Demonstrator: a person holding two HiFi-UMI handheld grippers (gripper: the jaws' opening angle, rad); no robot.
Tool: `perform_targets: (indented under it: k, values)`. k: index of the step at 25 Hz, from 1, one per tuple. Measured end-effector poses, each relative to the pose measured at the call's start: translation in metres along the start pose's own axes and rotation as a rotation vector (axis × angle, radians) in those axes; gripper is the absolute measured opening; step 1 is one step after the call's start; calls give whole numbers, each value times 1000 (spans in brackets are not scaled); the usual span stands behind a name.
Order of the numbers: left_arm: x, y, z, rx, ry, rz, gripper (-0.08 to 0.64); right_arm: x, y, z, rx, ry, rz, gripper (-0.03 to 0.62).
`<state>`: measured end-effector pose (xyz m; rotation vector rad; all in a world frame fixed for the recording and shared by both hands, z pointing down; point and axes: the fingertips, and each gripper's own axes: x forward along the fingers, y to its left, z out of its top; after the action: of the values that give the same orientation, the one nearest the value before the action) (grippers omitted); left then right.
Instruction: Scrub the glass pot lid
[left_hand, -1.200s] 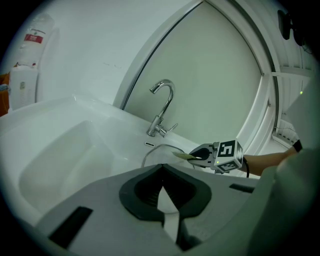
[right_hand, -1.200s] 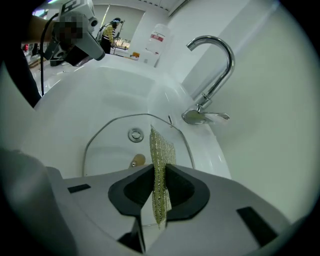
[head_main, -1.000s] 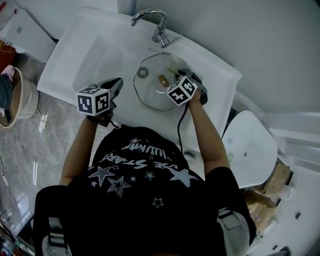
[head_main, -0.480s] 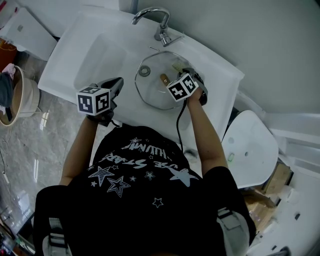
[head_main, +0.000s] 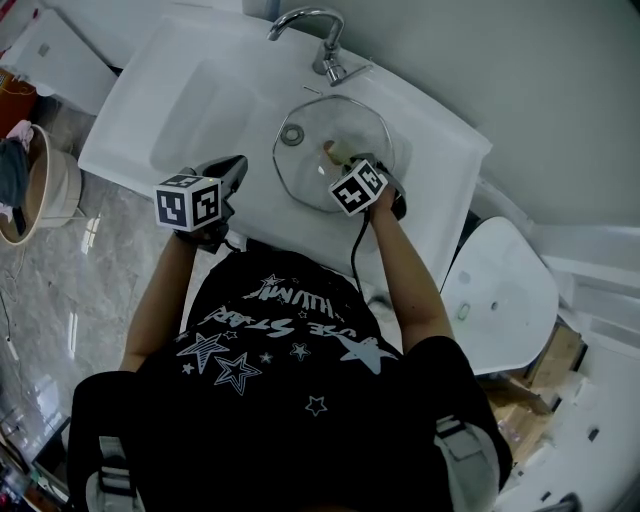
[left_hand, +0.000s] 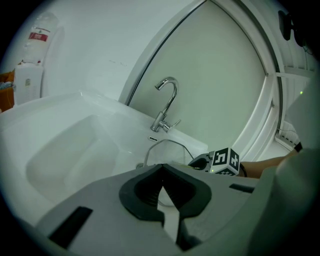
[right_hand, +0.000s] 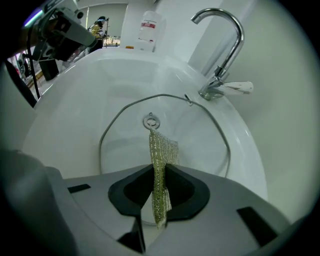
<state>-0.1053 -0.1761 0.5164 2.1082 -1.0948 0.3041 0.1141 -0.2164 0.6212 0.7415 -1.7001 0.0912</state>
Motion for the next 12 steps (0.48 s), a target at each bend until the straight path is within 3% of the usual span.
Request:
perform_targets:
  k: [12]
  values:
    - [-15, -4, -21, -18, 8, 10, 8, 2, 63, -8, -45, 10, 145, 67]
